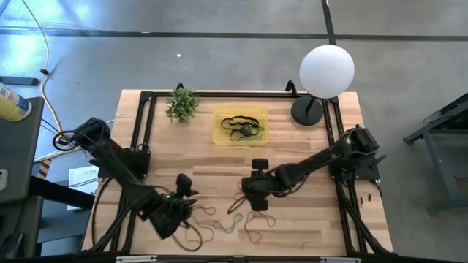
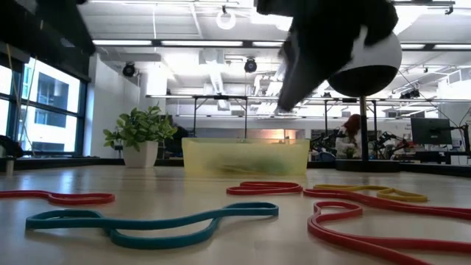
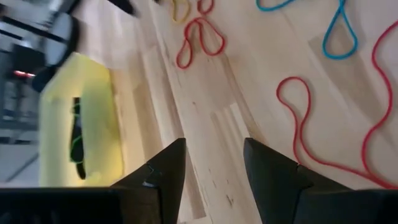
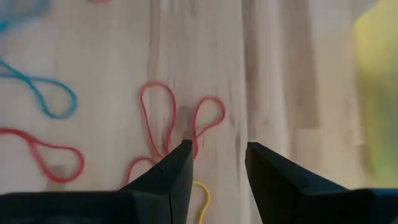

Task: Pick and place rubber bands into bin
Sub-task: Put the red rubber band into the yellow bin

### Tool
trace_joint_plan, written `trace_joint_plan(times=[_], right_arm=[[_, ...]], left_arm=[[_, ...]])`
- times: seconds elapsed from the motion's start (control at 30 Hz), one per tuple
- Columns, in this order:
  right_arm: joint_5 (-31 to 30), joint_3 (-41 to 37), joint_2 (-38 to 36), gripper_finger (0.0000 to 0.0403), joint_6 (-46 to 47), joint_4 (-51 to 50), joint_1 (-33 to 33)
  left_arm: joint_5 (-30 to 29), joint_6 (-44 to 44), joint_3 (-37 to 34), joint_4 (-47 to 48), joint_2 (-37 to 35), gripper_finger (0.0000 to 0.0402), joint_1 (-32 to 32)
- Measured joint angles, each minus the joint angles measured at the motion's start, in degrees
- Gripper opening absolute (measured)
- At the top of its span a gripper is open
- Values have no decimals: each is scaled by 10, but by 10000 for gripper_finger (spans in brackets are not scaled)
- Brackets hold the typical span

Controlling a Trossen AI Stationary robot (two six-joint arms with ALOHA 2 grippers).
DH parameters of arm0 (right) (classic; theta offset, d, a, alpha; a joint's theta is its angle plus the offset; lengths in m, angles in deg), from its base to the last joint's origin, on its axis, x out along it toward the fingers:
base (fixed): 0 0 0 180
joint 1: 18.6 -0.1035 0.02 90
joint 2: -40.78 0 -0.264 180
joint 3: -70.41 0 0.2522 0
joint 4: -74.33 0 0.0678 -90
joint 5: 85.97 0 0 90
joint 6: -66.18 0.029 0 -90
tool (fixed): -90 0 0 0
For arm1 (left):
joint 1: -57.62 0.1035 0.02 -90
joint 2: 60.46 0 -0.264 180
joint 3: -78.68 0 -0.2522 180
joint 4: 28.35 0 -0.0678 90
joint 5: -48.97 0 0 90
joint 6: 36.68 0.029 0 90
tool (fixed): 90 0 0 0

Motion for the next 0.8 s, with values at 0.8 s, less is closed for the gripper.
trace_joint_plan(times=[0.8], right_arm=[[152,3,120,138,27,55,76]], left_arm=[[-113,-107,-54,-8,0,145,-63]])
